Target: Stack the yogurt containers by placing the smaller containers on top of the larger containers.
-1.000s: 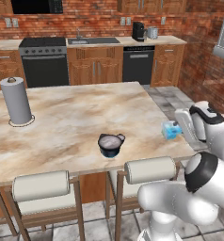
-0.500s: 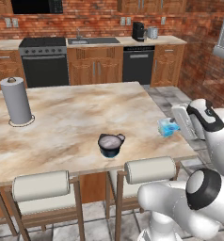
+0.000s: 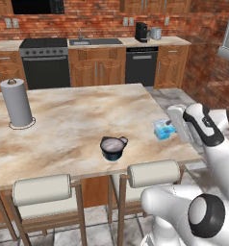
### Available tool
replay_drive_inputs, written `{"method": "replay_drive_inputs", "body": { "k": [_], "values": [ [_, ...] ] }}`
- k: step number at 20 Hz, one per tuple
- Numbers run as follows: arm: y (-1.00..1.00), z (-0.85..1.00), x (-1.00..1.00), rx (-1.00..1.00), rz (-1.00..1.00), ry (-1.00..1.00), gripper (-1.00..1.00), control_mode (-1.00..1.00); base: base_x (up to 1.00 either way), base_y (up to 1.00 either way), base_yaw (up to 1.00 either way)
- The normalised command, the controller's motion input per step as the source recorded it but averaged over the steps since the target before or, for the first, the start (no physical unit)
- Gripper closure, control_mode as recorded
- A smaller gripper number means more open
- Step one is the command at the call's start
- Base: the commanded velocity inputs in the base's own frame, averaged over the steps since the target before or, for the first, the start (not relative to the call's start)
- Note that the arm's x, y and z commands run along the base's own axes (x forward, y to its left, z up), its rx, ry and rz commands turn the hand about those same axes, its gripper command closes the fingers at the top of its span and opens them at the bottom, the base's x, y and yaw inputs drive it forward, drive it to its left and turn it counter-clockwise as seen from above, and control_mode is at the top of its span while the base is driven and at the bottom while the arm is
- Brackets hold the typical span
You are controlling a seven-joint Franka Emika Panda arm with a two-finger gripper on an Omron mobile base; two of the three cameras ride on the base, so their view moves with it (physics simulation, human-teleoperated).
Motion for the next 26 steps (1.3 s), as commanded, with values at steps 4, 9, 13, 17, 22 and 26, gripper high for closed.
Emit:
{"method": "replay_drive_inputs", "body": {
  "k": [4,9,13,17,22,26],
  "values": [
    [0.38,0.11,-0.12,0.01,0.0,0.0,1.0,-1.0,0.0,0.0,0.0],
    [0.38,0.12,-0.13,0.02,0.0,0.0,1.0,-1.0,0.0,0.0,0.0],
    [0.39,0.08,-0.12,0.03,0.0,0.01,1.0,-1.0,0.0,0.0,0.0],
    [0.38,0.07,-0.09,0.04,0.0,0.03,1.0,-1.0,0.0,0.0,0.0],
    [0.33,0.09,-0.08,0.06,0.0,0.05,1.0,-1.0,0.0,0.0,0.0],
    [0.29,0.1,-0.09,0.07,0.0,0.07,1.0,-1.0,0.0,0.0,0.0]
  ]
}}
